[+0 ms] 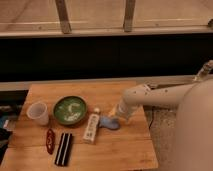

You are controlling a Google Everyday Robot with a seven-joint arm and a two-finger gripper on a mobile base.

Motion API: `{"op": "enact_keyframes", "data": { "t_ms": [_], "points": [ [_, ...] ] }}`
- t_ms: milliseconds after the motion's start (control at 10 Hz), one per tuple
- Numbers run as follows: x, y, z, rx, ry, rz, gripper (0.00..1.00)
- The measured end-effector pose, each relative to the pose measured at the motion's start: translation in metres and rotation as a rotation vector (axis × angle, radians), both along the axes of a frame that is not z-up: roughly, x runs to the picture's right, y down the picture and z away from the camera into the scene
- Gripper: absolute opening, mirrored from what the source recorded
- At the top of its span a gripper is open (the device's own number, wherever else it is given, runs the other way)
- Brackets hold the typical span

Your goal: Wipe the white sponge on the table

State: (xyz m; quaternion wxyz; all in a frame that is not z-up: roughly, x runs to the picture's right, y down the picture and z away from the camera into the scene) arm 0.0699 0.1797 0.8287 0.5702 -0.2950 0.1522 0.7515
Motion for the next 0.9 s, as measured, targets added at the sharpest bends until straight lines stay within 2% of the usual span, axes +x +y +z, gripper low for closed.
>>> {"op": "enact_keyframes", "data": {
  "t_ms": [600,700,900],
  "points": [
    [-0.008,0.007,0.007,-0.022,-0.044,0.039,0.65],
    [-0.011,0.008,0.007,-0.024,-0.051,0.037,0.6],
    [-0.014,0.009,0.007,-0.027,-0.058,0.035,0.4]
  ]
}}
